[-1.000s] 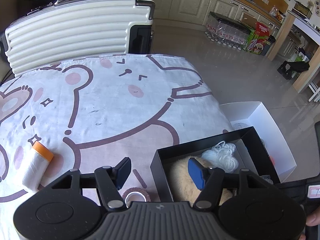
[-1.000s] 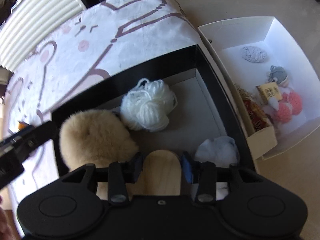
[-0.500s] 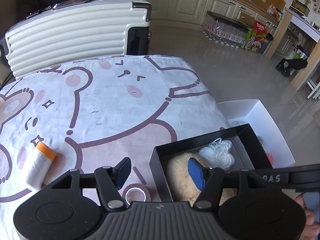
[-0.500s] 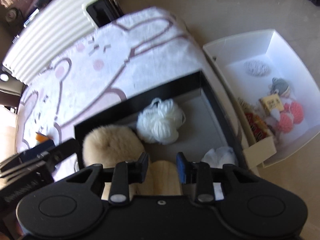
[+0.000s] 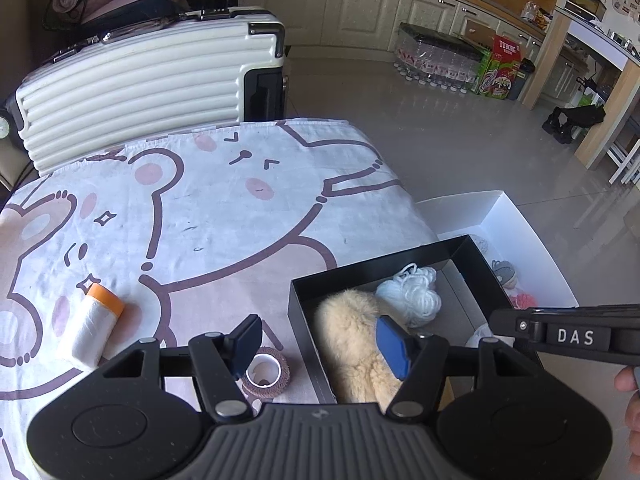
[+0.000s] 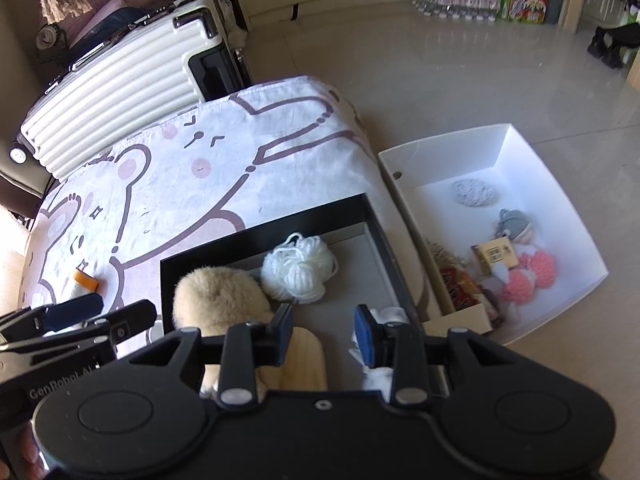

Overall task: Organize objects
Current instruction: 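Raise both tools out of the black box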

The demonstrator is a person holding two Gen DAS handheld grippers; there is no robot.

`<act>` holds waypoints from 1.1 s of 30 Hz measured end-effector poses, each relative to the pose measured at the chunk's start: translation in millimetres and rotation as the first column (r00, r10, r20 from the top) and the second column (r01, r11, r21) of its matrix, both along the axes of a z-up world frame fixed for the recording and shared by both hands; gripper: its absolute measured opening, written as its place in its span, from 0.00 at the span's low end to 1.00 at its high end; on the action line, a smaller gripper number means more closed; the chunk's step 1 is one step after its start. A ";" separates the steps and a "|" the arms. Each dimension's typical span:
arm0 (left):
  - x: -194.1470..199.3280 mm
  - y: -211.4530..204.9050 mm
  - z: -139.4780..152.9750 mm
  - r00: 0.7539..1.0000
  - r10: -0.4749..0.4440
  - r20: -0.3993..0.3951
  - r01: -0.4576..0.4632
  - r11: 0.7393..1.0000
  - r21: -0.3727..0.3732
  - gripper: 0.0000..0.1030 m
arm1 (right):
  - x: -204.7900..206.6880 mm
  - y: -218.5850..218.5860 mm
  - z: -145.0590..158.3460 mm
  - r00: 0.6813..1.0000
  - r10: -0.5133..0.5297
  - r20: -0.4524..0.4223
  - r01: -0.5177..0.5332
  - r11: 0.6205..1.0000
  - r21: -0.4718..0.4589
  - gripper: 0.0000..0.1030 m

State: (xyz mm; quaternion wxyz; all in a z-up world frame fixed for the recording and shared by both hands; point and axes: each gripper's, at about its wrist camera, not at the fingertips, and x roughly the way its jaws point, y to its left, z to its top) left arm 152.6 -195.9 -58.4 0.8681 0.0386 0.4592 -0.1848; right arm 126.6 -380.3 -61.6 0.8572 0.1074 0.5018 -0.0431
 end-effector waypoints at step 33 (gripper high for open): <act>-20.5 2.5 14.7 0.994 0.065 0.083 -0.073 0.993 0.093 1.00 | -54.6 -27.4 26.0 0.987 -0.061 0.149 0.088 0.980 -0.179 1.00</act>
